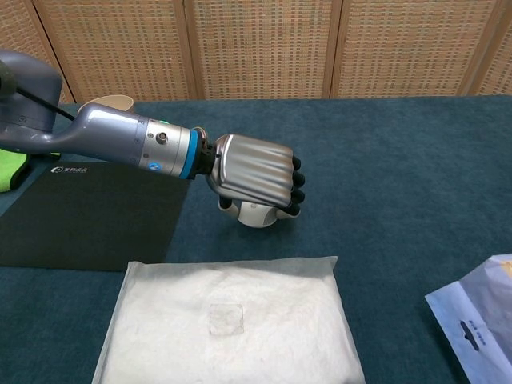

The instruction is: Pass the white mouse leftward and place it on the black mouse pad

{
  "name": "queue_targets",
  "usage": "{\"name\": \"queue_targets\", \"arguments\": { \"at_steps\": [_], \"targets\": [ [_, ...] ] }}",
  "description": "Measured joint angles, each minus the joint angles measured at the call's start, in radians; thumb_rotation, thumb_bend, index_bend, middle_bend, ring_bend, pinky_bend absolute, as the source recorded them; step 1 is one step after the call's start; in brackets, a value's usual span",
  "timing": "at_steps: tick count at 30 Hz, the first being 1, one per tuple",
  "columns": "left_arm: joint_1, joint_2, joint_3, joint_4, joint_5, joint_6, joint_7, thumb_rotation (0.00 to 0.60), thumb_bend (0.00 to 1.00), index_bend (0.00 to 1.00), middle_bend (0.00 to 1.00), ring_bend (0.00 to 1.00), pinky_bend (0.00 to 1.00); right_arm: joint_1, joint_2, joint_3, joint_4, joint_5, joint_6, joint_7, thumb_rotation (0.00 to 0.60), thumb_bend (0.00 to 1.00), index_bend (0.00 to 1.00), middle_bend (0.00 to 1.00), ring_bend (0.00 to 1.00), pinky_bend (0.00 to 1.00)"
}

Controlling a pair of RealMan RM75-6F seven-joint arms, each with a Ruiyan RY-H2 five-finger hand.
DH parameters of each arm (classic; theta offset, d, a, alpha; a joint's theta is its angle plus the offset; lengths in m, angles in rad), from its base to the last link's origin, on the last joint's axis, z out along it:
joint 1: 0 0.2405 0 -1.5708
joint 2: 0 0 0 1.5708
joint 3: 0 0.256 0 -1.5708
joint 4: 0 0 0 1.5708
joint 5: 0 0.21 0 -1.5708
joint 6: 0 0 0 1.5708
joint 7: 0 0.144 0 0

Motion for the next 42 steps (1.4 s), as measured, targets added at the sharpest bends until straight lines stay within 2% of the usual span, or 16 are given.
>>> {"name": "queue_targets", "arguments": {
  "at_steps": [7, 14, 20, 26, 32, 36, 42],
  "targets": [
    [0.023, 0.047, 0.01, -0.007, -0.025, 0.053, 0.013, 0.6, 0.23, 0.61, 0.43, 0.33, 0.38, -0.001, -0.002, -0.003, -0.01, -0.015, -0.002, -0.014, 0.6, 0.0, 0.0, 0.0, 0.0, 0.0],
    [0.079, 0.125, 0.02, -0.03, -0.046, 0.152, 0.027, 0.6, 0.22, 0.62, 0.43, 0.34, 0.38, -0.003, -0.004, -0.005, -0.021, -0.023, -0.002, -0.031, 0.6, 0.0, 0.0, 0.0, 0.0, 0.0],
    [0.203, 0.251, 0.04, -0.059, -0.056, 0.278, 0.061, 0.6, 0.22, 0.62, 0.43, 0.34, 0.38, -0.004, -0.009, -0.007, -0.03, -0.042, 0.007, -0.045, 0.6, 0.0, 0.0, 0.0, 0.0, 0.0],
    [0.323, 0.323, 0.062, -0.084, -0.067, 0.334, 0.085, 0.6, 0.21, 0.62, 0.43, 0.34, 0.38, -0.001, -0.011, -0.011, -0.051, -0.071, 0.013, -0.066, 0.6, 0.0, 0.0, 0.0, 0.0, 0.0],
    [0.413, 0.339, 0.088, -0.08, -0.068, 0.357, 0.099, 0.6, 0.2, 0.62, 0.43, 0.34, 0.38, 0.002, -0.016, -0.015, -0.069, -0.094, 0.02, -0.092, 0.6, 0.0, 0.0, 0.0, 0.0, 0.0],
    [0.431, 0.337, 0.106, -0.055, -0.061, 0.341, 0.099, 0.6, 0.22, 0.62, 0.43, 0.34, 0.38, 0.0, -0.018, -0.016, -0.077, -0.099, 0.025, -0.104, 0.6, 0.0, 0.0, 0.0, 0.0, 0.0],
    [0.441, 0.33, 0.105, -0.038, -0.073, 0.307, 0.068, 0.6, 0.21, 0.62, 0.43, 0.34, 0.38, 0.0, -0.019, -0.015, -0.077, -0.092, 0.02, -0.108, 0.6, 0.0, 0.0, 0.0, 0.0, 0.0]
  ]
}}
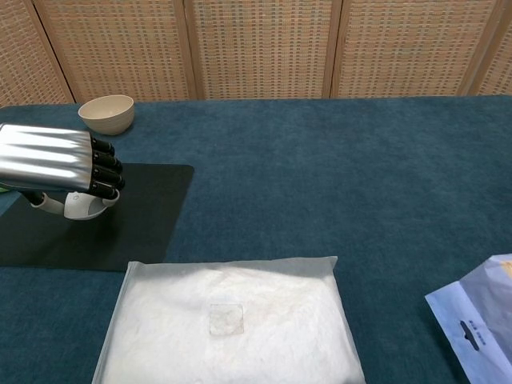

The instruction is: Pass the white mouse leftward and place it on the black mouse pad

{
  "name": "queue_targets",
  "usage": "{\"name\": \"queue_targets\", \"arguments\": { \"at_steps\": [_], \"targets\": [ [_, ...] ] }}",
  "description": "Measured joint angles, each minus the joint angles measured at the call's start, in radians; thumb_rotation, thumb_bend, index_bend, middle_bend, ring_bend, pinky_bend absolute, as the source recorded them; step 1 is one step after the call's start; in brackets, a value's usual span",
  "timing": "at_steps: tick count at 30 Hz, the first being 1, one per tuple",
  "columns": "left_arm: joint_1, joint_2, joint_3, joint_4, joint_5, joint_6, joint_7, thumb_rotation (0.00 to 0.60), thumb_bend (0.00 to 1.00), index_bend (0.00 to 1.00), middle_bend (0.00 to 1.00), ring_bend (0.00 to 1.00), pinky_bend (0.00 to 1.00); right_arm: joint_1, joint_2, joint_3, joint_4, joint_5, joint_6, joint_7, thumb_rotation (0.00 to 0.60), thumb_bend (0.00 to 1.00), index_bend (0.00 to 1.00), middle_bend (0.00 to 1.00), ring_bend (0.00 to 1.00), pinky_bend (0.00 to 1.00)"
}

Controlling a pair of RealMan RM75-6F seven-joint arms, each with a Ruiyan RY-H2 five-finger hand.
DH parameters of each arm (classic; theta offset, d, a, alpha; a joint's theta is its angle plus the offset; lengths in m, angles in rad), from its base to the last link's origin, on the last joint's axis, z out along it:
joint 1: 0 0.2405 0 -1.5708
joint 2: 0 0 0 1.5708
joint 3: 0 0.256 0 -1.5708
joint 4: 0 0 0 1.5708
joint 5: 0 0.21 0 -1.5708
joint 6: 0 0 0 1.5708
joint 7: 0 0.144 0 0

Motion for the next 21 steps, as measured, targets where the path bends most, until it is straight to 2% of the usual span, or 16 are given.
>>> {"name": "queue_targets", "arguments": {
  "at_steps": [3, 9, 16, 21],
  "targets": [
    [-0.007, -0.004, 0.014, 0.006, 0.012, -0.006, 0.0, 0.6, 0.2, 0.62, 0.43, 0.34, 0.38, 0.001, 0.0, 0.002, 0.001, 0.006, -0.003, 0.0, 0.6, 0.0, 0.0, 0.0, 0.0, 0.0],
    [-0.015, -0.009, 0.027, 0.01, 0.018, -0.055, -0.021, 0.6, 0.24, 0.62, 0.43, 0.34, 0.38, 0.003, 0.001, 0.007, 0.008, 0.016, -0.013, 0.016, 0.6, 0.0, 0.0, 0.0, 0.0, 0.0],
    [-0.011, -0.005, 0.034, 0.011, 0.016, -0.066, -0.031, 0.6, 0.26, 0.62, 0.42, 0.34, 0.38, 0.005, 0.003, 0.01, 0.013, 0.022, -0.021, 0.026, 0.6, 0.0, 0.0, 0.0, 0.0, 0.0],
    [-0.009, -0.003, 0.038, 0.011, 0.015, -0.082, -0.032, 0.6, 0.24, 0.46, 0.26, 0.34, 0.38, 0.005, 0.003, 0.01, 0.011, 0.022, -0.022, 0.025, 0.6, 0.0, 0.0, 0.0, 0.0, 0.0]
  ]
}}
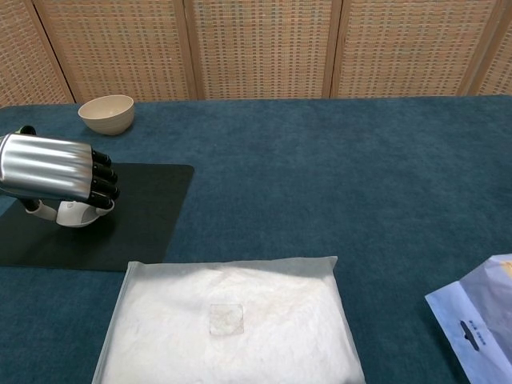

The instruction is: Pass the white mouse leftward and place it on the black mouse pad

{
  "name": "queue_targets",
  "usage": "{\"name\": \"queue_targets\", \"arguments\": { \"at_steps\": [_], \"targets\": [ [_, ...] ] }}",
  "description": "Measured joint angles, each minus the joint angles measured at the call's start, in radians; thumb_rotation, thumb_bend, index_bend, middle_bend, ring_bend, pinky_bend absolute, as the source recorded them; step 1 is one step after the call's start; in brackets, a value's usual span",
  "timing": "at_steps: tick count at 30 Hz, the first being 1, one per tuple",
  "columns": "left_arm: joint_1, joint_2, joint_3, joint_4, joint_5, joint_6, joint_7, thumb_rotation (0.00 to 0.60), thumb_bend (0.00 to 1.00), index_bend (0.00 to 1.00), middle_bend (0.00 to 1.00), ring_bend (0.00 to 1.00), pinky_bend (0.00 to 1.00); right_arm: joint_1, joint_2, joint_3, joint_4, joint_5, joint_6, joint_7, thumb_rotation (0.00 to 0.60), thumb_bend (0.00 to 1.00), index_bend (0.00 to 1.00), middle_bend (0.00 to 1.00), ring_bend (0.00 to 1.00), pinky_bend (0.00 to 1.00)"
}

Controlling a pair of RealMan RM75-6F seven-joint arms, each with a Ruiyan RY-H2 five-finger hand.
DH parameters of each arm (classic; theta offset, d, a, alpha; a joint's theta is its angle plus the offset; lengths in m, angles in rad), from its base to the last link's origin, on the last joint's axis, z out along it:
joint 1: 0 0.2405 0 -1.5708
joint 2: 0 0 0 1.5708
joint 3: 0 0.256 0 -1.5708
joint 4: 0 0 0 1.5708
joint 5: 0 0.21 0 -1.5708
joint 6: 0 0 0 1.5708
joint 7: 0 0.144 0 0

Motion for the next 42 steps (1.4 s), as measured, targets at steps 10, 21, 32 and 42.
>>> {"name": "queue_targets", "arguments": {
  "at_steps": [10, 21, 32, 42],
  "targets": [
    [-0.002, 0.004, 0.003, -0.005, -0.001, 0.008, 0.014, 0.6, 0.14, 0.15, 0.0, 0.12, 0.33, -0.005, 0.002, 0.0, -0.009, -0.003, 0.01, -0.007, 0.6, 0.0, 0.0, 0.0, 0.0, 0.0],
    [0.012, 0.054, -0.035, -0.026, -0.04, 0.111, 0.02, 0.6, 0.11, 0.04, 0.0, 0.08, 0.31, -0.011, 0.007, -0.007, -0.02, -0.021, 0.02, -0.008, 0.6, 0.0, 0.0, 0.0, 0.0, 0.0],
    [0.123, 0.14, -0.43, -0.211, -0.429, 0.416, -0.167, 0.6, 0.05, 0.0, 0.0, 0.05, 0.29, -0.017, 0.002, -0.012, -0.027, -0.032, 0.03, -0.03, 0.6, 0.0, 0.0, 0.0, 0.0, 0.0],
    [0.286, 0.282, -0.458, -0.588, -0.517, 0.397, -0.157, 0.6, 0.01, 0.0, 0.0, 0.0, 0.06, -0.018, -0.002, -0.015, -0.022, -0.031, 0.025, -0.038, 0.6, 0.0, 0.0, 0.0, 0.0, 0.0]
  ]
}}
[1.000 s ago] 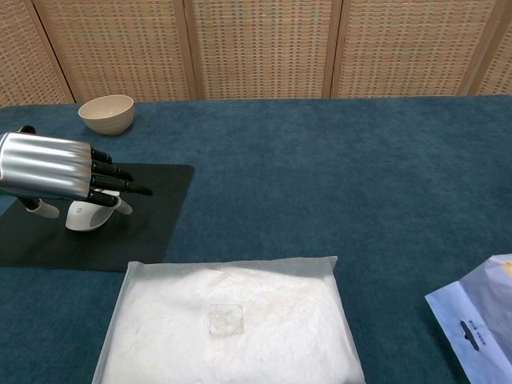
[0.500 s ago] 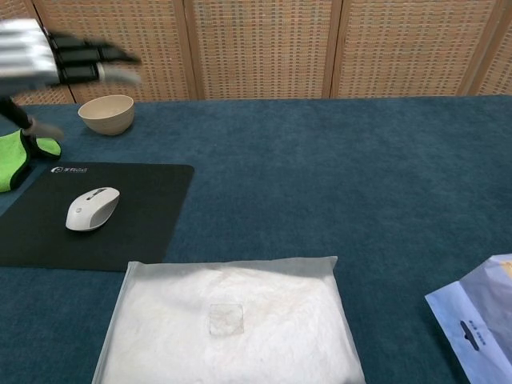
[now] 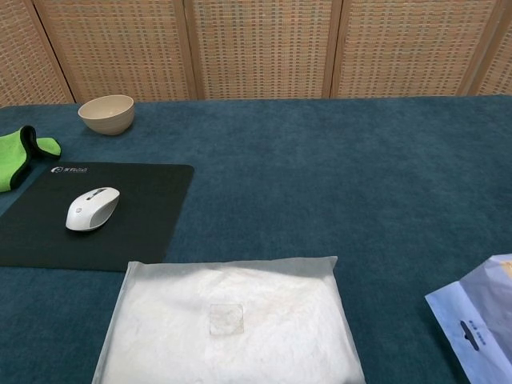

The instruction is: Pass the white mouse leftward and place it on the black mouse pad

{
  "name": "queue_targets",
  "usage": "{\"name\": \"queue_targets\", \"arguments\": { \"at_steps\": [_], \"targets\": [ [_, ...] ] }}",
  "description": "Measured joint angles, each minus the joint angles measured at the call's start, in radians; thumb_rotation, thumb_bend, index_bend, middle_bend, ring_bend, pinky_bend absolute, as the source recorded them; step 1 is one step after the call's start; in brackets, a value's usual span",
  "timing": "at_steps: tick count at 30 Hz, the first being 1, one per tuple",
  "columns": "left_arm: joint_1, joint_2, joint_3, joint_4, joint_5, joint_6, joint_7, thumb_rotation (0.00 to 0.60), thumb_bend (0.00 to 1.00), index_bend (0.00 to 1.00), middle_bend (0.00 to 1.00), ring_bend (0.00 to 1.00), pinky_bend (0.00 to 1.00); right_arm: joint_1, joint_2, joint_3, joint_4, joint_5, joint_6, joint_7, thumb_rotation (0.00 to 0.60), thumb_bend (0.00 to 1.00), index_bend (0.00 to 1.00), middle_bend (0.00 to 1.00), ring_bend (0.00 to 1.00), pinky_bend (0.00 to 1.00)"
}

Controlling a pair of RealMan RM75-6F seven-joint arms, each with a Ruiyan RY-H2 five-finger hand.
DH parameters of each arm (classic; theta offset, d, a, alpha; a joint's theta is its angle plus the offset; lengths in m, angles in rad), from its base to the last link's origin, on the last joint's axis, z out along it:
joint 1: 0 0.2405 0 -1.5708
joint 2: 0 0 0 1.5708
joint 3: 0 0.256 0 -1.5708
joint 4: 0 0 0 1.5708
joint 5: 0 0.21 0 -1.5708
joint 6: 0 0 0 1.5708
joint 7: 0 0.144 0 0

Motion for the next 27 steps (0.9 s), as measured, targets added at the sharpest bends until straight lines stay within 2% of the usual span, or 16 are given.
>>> {"name": "queue_targets", "arguments": {
  "at_steps": [8, 14, 21, 27],
  "targets": [
    [0.16, 0.164, 0.048, -0.505, -0.054, -0.073, 0.136, 0.6, 0.0, 0.0, 0.0, 0.0, 0.0, 0.0, -0.002, -0.002, 0.007, 0.007, -0.009, -0.002, 0.6, 0.0, 0.0, 0.0, 0.0, 0.0],
    [0.271, 0.255, 0.084, -0.757, -0.091, -0.116, 0.282, 0.6, 0.0, 0.0, 0.0, 0.0, 0.0, -0.004, -0.001, -0.001, 0.012, 0.015, -0.008, 0.007, 0.6, 0.0, 0.0, 0.0, 0.0, 0.0],
    [0.325, 0.314, 0.09, -0.916, -0.117, -0.157, 0.448, 0.6, 0.0, 0.0, 0.0, 0.0, 0.0, -0.016, 0.007, 0.0, 0.008, 0.007, 0.015, 0.002, 0.6, 0.0, 0.0, 0.0, 0.0, 0.0],
    [0.34, 0.321, 0.071, -0.953, -0.126, -0.203, 0.5, 0.6, 0.0, 0.0, 0.0, 0.0, 0.0, -0.024, 0.008, -0.005, 0.003, -0.001, 0.026, -0.015, 0.6, 0.0, 0.0, 0.0, 0.0, 0.0]
  ]
}}
